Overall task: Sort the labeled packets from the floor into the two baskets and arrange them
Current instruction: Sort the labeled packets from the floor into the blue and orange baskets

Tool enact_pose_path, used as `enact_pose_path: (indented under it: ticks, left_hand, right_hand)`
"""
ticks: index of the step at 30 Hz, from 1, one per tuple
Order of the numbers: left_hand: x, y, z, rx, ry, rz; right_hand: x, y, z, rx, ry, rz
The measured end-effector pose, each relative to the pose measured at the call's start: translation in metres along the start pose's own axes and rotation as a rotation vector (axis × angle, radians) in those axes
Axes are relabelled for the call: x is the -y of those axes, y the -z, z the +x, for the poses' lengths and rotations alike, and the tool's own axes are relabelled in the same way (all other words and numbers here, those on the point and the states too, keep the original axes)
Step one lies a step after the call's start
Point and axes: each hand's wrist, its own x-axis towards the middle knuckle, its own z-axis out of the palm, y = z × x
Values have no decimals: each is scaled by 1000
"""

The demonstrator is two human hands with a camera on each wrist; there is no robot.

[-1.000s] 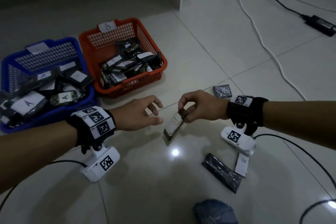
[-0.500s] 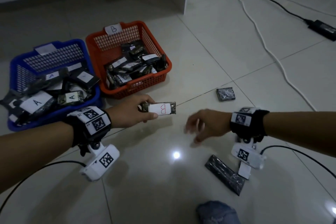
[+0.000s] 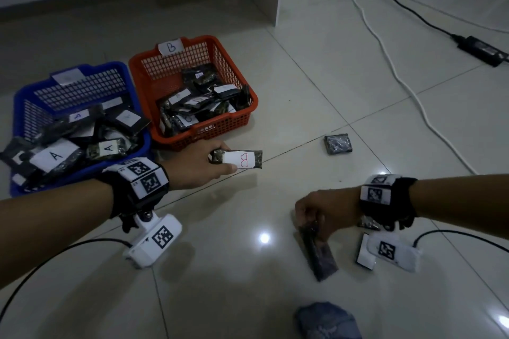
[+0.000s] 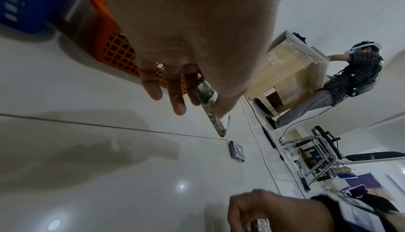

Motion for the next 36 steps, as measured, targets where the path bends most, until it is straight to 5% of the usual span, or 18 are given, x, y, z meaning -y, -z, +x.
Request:
enact_pose_path:
  ticks: [5, 12, 18, 26, 36]
  left_hand:
    - [1, 1, -4, -122, 12, -35]
    - [4, 8, -12, -219, 35, -250]
    - [8, 18, -21, -287, 131, -407]
    - [29, 35, -41, -357, 172, -335]
    - [43, 59, -18, -468, 30, -170]
  right_hand:
    - [11, 23, 13, -310, 36, 627]
    - [46, 45, 32, -468, 139, 1172]
    - [74, 58, 53, -537, 172, 1173]
    - [91, 72, 74, -515, 238, 1086]
    - [85, 96, 90, -706, 231, 998]
